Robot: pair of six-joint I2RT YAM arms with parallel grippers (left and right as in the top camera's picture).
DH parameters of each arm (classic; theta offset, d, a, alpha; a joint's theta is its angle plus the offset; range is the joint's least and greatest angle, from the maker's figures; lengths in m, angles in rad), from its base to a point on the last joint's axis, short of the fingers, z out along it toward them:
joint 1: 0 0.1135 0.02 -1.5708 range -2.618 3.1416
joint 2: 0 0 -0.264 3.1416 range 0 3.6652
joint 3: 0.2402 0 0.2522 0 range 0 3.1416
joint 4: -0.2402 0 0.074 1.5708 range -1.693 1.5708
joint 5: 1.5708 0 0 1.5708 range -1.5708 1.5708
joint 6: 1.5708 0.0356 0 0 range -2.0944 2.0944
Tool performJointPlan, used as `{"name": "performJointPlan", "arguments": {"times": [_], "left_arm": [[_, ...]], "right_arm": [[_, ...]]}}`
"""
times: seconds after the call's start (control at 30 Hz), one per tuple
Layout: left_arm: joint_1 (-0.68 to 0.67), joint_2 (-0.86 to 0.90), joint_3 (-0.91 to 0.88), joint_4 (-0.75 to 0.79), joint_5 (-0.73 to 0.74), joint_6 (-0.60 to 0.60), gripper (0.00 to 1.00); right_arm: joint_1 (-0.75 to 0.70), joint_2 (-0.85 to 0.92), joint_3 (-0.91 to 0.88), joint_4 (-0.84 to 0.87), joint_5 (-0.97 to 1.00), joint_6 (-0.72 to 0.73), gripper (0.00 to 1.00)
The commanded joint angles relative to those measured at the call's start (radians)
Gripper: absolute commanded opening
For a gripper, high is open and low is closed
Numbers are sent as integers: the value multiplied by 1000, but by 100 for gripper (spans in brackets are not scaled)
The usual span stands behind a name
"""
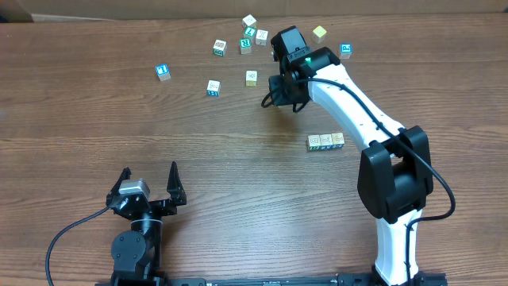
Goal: Form a horizontal line
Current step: 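Carry the green F block right and lower it left of the row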
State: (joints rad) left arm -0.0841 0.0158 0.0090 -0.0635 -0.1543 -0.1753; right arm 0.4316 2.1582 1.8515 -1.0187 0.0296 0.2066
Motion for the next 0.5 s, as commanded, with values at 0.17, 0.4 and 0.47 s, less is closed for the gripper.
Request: {"name": "performJointPlan", "arguments": {"times": [0.17, 0.4, 0.47], "left_arm": [[5, -10, -4, 0, -2, 22, 100], [5, -10, -4, 0, -2, 22, 100], [5, -10, -4, 0, -2, 22, 100]], "right_arm": [[3, -21, 13, -175, -27, 9, 28], [3, -21, 8, -228, -32, 36, 28], [3, -21, 0, -228, -34, 37, 28]]}}
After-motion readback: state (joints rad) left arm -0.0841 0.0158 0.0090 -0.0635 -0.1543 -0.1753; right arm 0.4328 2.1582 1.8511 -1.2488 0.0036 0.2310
